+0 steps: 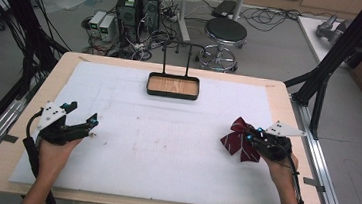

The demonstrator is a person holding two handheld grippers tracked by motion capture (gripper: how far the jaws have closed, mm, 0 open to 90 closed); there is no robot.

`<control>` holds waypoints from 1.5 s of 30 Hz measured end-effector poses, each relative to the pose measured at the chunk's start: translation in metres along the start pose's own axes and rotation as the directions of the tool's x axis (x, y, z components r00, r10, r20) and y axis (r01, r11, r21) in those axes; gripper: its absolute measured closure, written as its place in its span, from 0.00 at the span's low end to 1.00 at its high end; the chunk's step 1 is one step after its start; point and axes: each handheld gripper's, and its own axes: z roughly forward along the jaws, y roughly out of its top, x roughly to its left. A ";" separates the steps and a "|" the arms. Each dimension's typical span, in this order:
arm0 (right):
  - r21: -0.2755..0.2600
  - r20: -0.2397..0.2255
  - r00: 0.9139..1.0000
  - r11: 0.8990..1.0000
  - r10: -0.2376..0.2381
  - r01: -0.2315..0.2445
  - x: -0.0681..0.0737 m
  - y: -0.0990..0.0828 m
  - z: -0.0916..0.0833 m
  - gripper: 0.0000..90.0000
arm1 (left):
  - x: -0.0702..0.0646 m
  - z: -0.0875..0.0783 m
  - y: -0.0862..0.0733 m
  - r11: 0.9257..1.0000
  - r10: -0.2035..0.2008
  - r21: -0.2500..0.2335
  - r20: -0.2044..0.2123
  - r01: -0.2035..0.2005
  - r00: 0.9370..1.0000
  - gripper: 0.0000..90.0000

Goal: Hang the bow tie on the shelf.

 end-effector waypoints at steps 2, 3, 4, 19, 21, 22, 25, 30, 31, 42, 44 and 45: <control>-0.020 -0.024 0.999 1.000 -0.022 0.022 0.004 0.018 0.001 0.82 | 0.000 0.000 0.000 1.000 0.001 0.002 0.004 -0.001 1.000 0.21; -0.020 -0.024 0.999 1.000 -0.022 0.022 0.004 0.018 0.001 0.82 | 0.000 0.001 0.000 1.000 0.000 0.000 0.006 0.000 1.000 0.21; -0.039 -0.042 0.999 0.999 -0.031 0.030 0.006 0.030 0.003 0.82 | -0.001 0.001 0.000 1.000 0.002 0.000 0.009 -0.002 1.000 0.21; -0.125 -0.180 0.983 0.992 -0.023 0.001 0.009 0.105 0.033 0.82 | -0.003 0.003 0.001 1.000 0.003 -0.011 0.033 -0.003 0.999 0.21; -0.128 -0.186 0.982 0.992 -0.024 0.000 0.010 0.112 0.040 0.82 | -0.002 0.003 0.001 1.000 0.003 -0.013 0.034 -0.003 0.999 0.21; -0.136 -0.190 0.981 0.991 -0.024 -0.002 0.010 0.115 0.042 0.82 | -0.002 0.003 0.001 1.000 0.001 -0.014 0.035 -0.001 0.999 0.21; -0.140 -0.198 0.980 0.990 -0.018 -0.010 0.010 0.129 0.054 0.82 | -0.002 0.004 0.001 1.000 0.000 -0.017 0.038 0.000 0.999 0.21; -0.149 -0.214 0.977 0.988 -0.005 -0.028 0.010 0.149 0.067 0.82 | -0.002 0.005 0.002 1.000 0.003 -0.015 0.047 -0.003 0.999 0.21; -0.149 -0.214 0.977 0.988 -0.005 -0.028 0.010 0.149 0.067 0.82 | -0.002 0.005 0.002 1.000 0.004 -0.016 0.048 -0.004 0.999 0.21; -0.176 -0.231 0.973 0.984 -0.014 -0.028 0.015 0.191 0.098 0.82 | 0.000 0.003 0.003 1.000 0.001 -0.028 0.054 0.001 0.999 0.21; -0.177 -0.225 0.974 0.984 -0.034 -0.006 0.017 0.195 0.101 0.82 | 0.000 0.002 0.003 1.000 0.003 -0.027 0.053 -0.002 0.999 0.21; -0.170 -0.221 0.974 0.985 -0.047 0.009 0.019 0.197 0.104 0.82 | 0.000 0.002 0.003 1.000 0.000 -0.028 0.054 0.001 0.999 0.21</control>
